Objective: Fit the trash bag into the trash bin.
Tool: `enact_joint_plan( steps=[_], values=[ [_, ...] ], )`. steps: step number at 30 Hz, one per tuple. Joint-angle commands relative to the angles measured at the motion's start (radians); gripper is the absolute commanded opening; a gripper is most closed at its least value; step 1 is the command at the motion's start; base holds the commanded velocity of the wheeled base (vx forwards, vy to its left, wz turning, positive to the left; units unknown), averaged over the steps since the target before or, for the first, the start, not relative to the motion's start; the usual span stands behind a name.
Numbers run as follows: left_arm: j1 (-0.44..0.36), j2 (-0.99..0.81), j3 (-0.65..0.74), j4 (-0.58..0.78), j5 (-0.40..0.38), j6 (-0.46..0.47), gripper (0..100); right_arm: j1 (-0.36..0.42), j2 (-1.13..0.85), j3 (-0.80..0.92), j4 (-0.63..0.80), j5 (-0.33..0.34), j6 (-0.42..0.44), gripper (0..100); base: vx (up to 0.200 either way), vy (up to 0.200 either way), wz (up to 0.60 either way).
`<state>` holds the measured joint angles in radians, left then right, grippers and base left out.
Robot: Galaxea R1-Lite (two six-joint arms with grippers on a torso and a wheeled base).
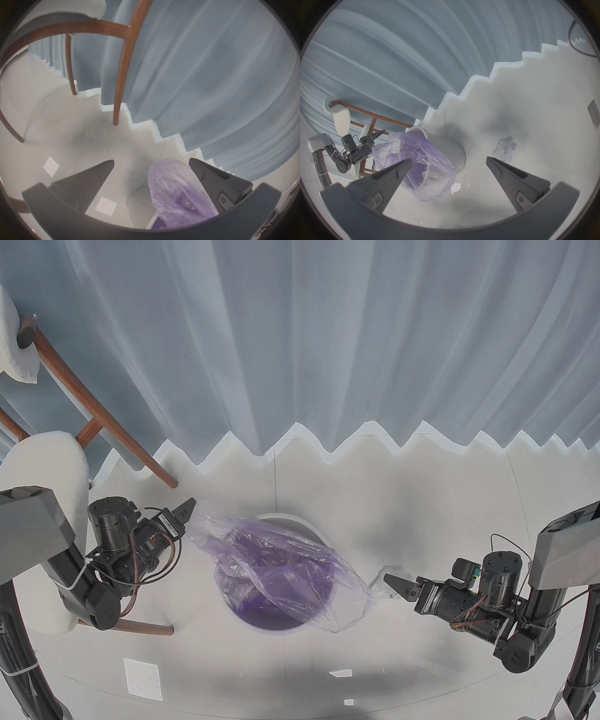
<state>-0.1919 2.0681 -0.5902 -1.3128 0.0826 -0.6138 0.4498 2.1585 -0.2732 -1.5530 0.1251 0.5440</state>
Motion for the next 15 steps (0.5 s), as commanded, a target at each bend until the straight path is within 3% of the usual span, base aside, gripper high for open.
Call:
enact_joint_plan(
  steps=[1,6,9,11,12,14,15],
  values=[
    [0.005,-0.154,0.084,0.007,0.0,-0.072,100,0.0,-0.019,0.002,-0.016,-0.002,0.001,100,0.0,0.0,0.0],
    [-0.014,-0.206,0.107,0.029,-0.003,-0.188,100,0.001,-0.02,-0.003,-0.016,-0.021,0.001,100,0.0,0.0,0.0],
    [-0.086,-0.279,0.105,0.141,-0.003,-0.353,100,0.004,-0.02,0.003,-0.016,-0.024,0.001,100,0.0,0.0,0.0],
    [-0.109,-0.296,0.101,0.171,-0.003,-0.403,100,0.004,-0.022,0.005,-0.016,-0.032,0.001,100,0.0,0.0,0.0],
    [-0.133,-0.31,0.095,0.201,-0.003,-0.48,100,0.006,-0.02,0.005,-0.016,-0.05,0.002,100,0.0,0.0,0.0],
    [-0.144,-0.312,0.09,0.21,-0.003,-0.531,100,0.006,-0.02,0.005,-0.016,-0.059,0.004,100,0.0,0.0,0.0],
    [-0.141,-0.307,0.075,0.211,-0.003,-0.61,100,0.007,-0.02,0.005,-0.016,-0.064,0.004,100,0.0,0.0,0.0]
  ],
)
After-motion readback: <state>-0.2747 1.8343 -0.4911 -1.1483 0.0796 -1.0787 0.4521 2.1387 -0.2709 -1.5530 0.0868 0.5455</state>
